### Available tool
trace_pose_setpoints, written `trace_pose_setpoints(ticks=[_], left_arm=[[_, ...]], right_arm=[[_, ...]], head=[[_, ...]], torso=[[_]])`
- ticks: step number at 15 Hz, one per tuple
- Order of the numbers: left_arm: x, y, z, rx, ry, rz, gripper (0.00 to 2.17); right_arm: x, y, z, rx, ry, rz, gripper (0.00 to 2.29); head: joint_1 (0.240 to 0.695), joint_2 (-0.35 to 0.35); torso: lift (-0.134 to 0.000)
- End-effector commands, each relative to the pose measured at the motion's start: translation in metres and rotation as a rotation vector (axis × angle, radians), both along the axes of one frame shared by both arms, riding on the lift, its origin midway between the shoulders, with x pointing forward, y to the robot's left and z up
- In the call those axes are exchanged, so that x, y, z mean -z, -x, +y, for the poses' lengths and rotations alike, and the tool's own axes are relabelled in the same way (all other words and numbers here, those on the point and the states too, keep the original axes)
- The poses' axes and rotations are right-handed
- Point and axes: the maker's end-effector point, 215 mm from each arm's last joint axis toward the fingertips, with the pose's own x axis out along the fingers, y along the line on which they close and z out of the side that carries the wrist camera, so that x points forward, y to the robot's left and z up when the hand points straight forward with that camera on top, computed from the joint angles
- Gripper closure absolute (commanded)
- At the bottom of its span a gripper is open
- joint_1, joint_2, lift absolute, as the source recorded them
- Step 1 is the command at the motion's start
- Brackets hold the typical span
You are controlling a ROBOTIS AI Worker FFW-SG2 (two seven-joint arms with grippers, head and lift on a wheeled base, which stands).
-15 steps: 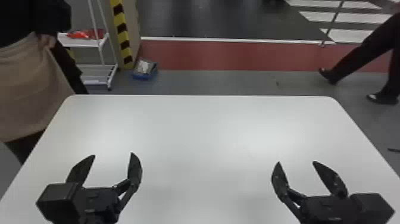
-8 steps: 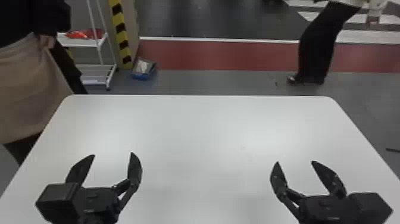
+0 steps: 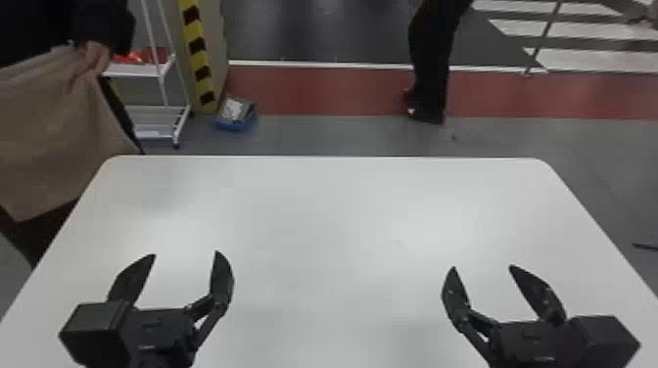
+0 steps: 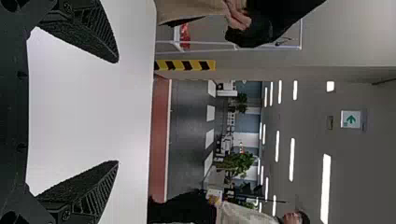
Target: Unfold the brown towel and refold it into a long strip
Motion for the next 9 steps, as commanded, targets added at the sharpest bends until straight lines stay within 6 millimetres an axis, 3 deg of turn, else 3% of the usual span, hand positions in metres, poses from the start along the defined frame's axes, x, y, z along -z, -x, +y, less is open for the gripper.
trace_pose_setpoints(ticks=[1,9], left_arm=[[-0.0002,-0.0003,-0.0001,-0.001,0.0,0.0,0.11],[-0.0016,0.0041,0.0011,-0.009,-0.003,0.0,0.11]], right_arm=[[-0.0007,-0.0004,-0.0001,-0.002,0.002,-0.001,0.13],[-0.0025,-0.0016,0.0007,-0.006,0.0,-0.005,0.13]], head=[[0.695,-0.061],[0.695,-0.057]], torso=[[-0.103],[-0.103]])
